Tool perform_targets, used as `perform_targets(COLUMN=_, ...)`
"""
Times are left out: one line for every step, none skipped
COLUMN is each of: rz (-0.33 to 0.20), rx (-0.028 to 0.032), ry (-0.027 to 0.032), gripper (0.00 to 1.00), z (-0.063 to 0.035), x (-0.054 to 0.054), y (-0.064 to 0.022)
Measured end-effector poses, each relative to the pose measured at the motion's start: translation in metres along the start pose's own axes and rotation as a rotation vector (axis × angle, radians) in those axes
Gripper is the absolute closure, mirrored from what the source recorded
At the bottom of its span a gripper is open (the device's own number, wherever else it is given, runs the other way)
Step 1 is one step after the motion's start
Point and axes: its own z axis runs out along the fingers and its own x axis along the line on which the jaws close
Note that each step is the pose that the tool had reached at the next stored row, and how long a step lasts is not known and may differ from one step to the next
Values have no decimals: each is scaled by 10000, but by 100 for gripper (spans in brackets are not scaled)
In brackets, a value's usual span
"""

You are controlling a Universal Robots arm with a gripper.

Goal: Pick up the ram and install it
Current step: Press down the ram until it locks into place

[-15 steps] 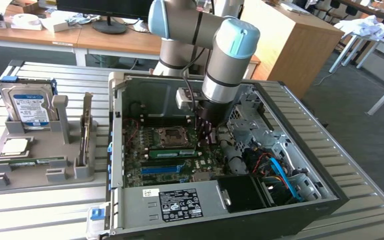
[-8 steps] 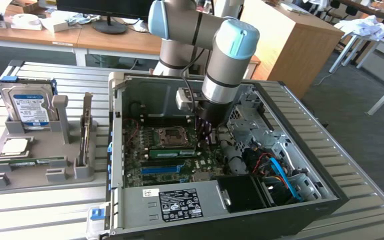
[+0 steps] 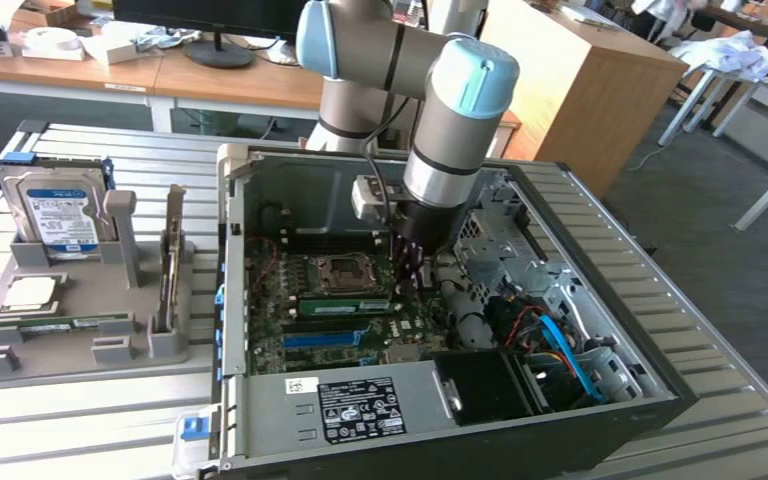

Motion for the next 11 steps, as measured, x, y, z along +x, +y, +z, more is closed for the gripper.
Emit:
perform_targets(rz=0, rx=0, ry=8, gripper=90, z=-22, x=1, y=0)
perform_targets(rz=1, rx=-1, ry=15, gripper=90, z=-52, x=3, y=1)
perform_targets(rz=0, rx=0, ry=11, gripper=90, z=-83, x=3, y=1)
perform_targets(rz=0, rx=0, ry=13, gripper=90, z=-114, x=4, y=2)
perform_targets(rz=-1, rx=0, ry=14, gripper=90, z=-146, x=5, y=2)
perform_targets(rz=-1, rx=0, ry=12, gripper=90, z=-177, x=5, y=2)
perform_targets(rz=-1, rx=-1, ry=13, gripper=90, z=-209, x=6, y=3)
perform_targets(rz=-1, rx=0, ry=12, gripper=90, z=-240, x=7, y=3)
perform_targets(rz=-1, rx=0, ry=13, gripper=90, z=-266, x=7, y=4)
perform_targets(rz=-1, rx=-1, ry=14, gripper=90, z=-291, x=8, y=4)
perform_targets(rz=-1, rx=-1, ry=14, gripper=90, z=-314, x=8, y=4)
